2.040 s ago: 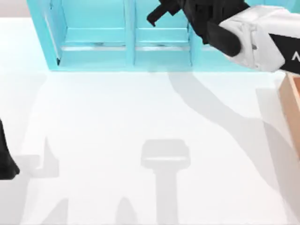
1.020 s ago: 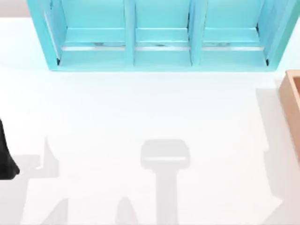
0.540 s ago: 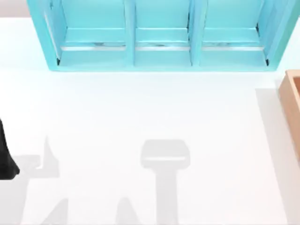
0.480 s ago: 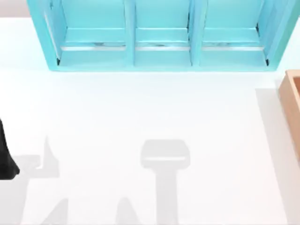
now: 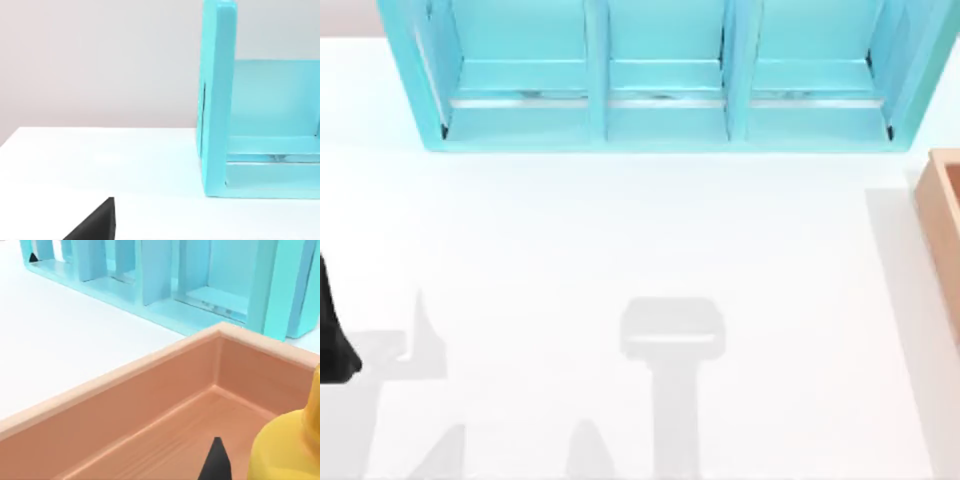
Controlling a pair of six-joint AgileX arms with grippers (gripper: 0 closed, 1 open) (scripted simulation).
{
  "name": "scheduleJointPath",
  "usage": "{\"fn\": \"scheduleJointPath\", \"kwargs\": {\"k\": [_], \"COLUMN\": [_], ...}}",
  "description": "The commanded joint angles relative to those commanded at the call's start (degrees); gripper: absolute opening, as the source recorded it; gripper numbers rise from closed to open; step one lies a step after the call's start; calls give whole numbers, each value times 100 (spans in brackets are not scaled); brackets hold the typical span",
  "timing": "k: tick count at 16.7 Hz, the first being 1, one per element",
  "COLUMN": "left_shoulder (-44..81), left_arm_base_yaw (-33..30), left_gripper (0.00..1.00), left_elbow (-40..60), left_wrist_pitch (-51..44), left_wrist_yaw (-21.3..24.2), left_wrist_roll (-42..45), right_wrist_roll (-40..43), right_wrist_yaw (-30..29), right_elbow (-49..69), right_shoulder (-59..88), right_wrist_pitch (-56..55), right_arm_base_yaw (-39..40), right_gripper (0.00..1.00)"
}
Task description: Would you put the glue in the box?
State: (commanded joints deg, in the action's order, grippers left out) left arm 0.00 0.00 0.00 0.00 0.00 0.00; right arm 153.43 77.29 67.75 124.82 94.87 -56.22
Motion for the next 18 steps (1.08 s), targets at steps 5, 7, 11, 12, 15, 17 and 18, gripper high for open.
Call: {"fn": "scheduleJointPath", "kwargs": {"k": [5, 7, 11, 12, 15, 17, 18], "left_shoulder": [0, 0, 0, 0, 0, 0, 0], "left_arm_base_yaw": [0, 0, 0, 0, 0, 0, 0], "left_gripper": [100, 100, 100, 100, 100, 100, 100], "left_elbow": [0, 0, 0, 0, 0, 0, 0], "left_wrist_pitch": [0, 0, 0, 0, 0, 0, 0], "left_wrist_yaw": [0, 0, 0, 0, 0, 0, 0], "left_wrist_roll": [0, 0, 0, 0, 0, 0, 0], "right_wrist_roll": [-1076, -1753, -3371, -3803, -5090, -5882, -6240], "right_wrist_yaw": [179, 295, 542, 598, 721, 755, 757], "right_elbow": [-93, -210, -589, -711, -1124, -1415, -1558], "right_shoulder": [-396, -585, -942, -1019, -1204, -1288, -1320], "right_wrist_pitch": [-1398, -2205, -3984, -4438, -5744, -6518, -6860], "right_arm_base_yaw": [239, 358, 617, 680, 848, 944, 986], "right_gripper": [0, 0, 0, 0, 0, 0, 0]}}
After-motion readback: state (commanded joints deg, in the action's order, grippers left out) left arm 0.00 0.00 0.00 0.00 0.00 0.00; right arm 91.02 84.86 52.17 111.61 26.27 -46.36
